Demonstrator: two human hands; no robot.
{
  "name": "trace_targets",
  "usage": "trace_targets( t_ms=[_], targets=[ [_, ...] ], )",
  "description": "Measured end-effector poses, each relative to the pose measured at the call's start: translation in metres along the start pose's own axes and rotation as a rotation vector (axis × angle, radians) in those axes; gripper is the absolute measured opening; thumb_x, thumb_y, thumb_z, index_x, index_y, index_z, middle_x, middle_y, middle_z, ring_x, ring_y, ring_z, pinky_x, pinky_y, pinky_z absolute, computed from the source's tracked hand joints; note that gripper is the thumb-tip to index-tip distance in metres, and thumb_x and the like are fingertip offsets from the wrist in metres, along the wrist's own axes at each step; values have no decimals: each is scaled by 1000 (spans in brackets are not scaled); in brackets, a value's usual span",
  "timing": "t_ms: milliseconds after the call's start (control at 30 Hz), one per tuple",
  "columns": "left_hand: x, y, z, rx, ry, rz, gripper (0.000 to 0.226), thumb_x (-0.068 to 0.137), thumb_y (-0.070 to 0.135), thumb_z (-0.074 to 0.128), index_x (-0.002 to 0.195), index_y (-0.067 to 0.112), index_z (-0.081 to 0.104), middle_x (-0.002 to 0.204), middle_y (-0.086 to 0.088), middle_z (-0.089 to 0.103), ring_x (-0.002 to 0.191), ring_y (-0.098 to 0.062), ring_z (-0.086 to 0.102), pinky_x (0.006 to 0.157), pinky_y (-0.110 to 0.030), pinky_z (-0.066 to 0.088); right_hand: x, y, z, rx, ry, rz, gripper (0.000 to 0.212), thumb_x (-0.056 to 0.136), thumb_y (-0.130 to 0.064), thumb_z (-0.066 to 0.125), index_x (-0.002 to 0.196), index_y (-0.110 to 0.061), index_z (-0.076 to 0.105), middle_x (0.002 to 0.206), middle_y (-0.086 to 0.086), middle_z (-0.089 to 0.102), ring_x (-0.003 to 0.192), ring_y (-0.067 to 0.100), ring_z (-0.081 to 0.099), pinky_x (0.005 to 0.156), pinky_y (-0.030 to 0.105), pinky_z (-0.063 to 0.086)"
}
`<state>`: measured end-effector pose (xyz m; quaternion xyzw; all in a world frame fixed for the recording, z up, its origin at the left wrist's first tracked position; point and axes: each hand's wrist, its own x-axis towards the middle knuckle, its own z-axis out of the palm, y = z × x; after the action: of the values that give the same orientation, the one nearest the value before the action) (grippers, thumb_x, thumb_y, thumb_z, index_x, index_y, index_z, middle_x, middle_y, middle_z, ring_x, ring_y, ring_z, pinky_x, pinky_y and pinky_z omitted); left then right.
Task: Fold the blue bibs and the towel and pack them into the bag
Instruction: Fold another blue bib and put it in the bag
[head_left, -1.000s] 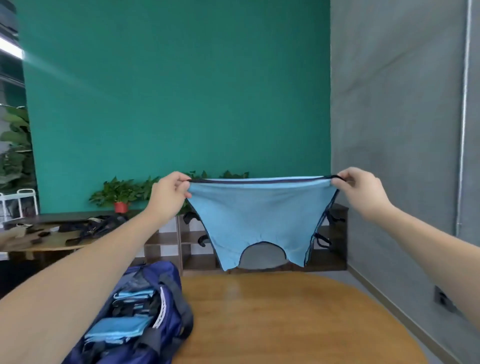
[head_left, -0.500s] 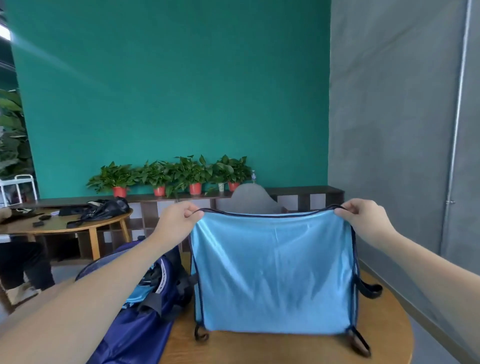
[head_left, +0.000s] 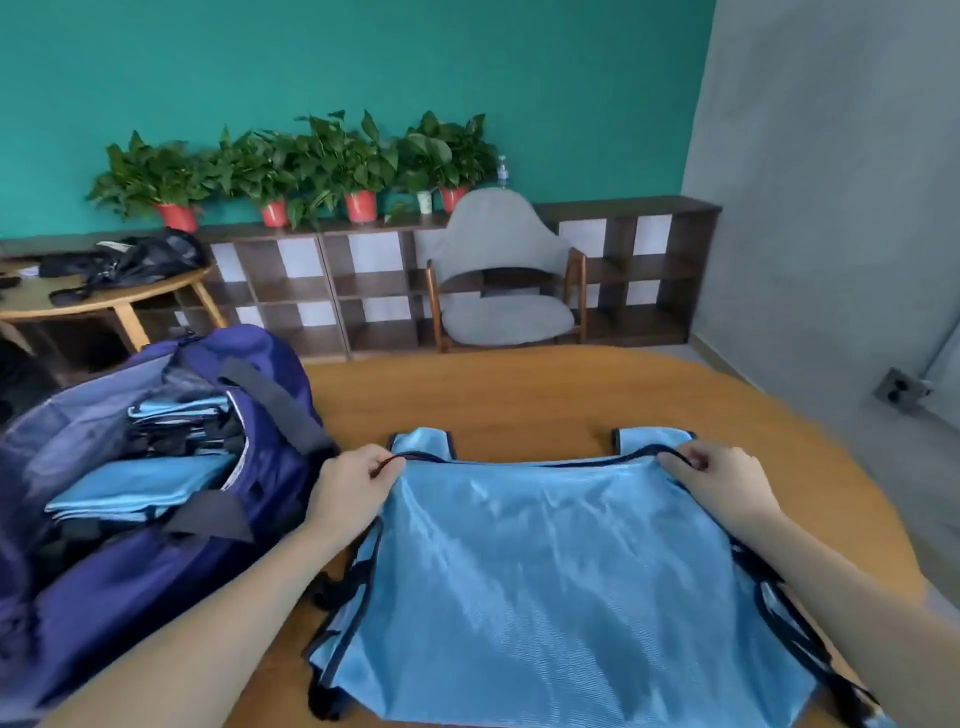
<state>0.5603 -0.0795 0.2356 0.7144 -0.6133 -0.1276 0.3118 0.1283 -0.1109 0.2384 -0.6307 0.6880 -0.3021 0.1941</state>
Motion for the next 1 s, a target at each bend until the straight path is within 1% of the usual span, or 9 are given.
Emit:
trace_targets(
  t_ms=[100, 200, 300, 467, 567, 667, 800, 933, 1000],
  targets=[
    [1, -5, 5, -155, 30, -22, 17, 93, 44, 68, 81, 33, 72, 79, 16, 73, 81, -3, 67, 72, -27, 50, 5, 3, 0, 21, 24, -24, 38, 89, -42, 70, 65, -14, 61, 60, 7, 60, 61, 27, 57, 56, 32, 39],
    [-2, -1, 1, -289, 1, -56, 7, 91, 38, 74, 89, 32, 77, 83, 16, 75, 81, -3, 69, 77, -27, 52, 4, -1, -5, 112, 10, -5, 30, 88, -40, 73, 70, -15, 70, 69, 11, 67, 52, 17, 51, 56, 30, 38],
    [-4, -2, 2, -306, -1, -68, 4, 90, 29, 75, 86, 28, 76, 81, 13, 75, 79, -6, 69, 75, -30, 53, 0, -3, -10, 235, 10, 24, 36, 87, -42, 75, 69, -11, 67, 61, 15, 60, 45, 12, 43, 57, 28, 36],
    [-8, -1, -3, -459, 11, -37, 6, 94, 21, 72, 95, 27, 74, 89, 7, 76, 87, -11, 72, 82, -33, 56, -5, 0, -19, 281, 67, 50, 24, 87, -46, 76, 81, -23, 75, 47, -4, 55, 38, 11, 43, 51, 26, 39],
    [-9, 1, -2, -371, -31, -16, 7, 93, 28, 73, 100, 28, 75, 88, 7, 77, 86, -9, 72, 85, -35, 58, -2, 3, -28, 156, 47, 15, 28, 86, -53, 73, 79, -26, 76, 65, 7, 70, 59, 28, 62, 56, 30, 45],
    [-9, 2, -2, -378, 5, -23, 6, 92, 31, 74, 96, 27, 76, 87, 7, 77, 85, -9, 72, 86, -40, 59, 5, 3, -34, 102, -29, 26, 28, 87, -51, 72, 81, -24, 77, 78, -2, 74, 76, 21, 68, 63, 31, 51],
    [-8, -1, -4, -379, -20, -22, 5, 94, 32, 71, 96, 29, 74, 91, 7, 77, 88, -11, 72, 90, -47, 58, 6, 6, -31, -1, -61, -3, 22, 91, -52, 67, 84, -32, 73, 78, -6, 72, 77, 17, 66, 67, 36, 55],
    [-6, -4, -3, -309, -122, -34, 33, 77, 61, 68, 103, 41, 70, 94, 14, 76, 92, -10, 71, 89, -48, 57, 3, 13, -28, -65, -50, -28, 19, 94, -54, 61, 88, -38, 68, 80, -9, 71, 79, 15, 65, 73, 40, 57],
    [-6, -3, -2, -266, -112, -14, 19, 82, 55, 68, 95, 41, 72, 88, 13, 75, 87, -14, 71, 85, -51, 57, 4, 15, -29, -28, -63, -55, 17, 94, -51, 63, 87, -36, 70, 81, -10, 72, 81, 15, 66, 75, 40, 56]
  ],
)
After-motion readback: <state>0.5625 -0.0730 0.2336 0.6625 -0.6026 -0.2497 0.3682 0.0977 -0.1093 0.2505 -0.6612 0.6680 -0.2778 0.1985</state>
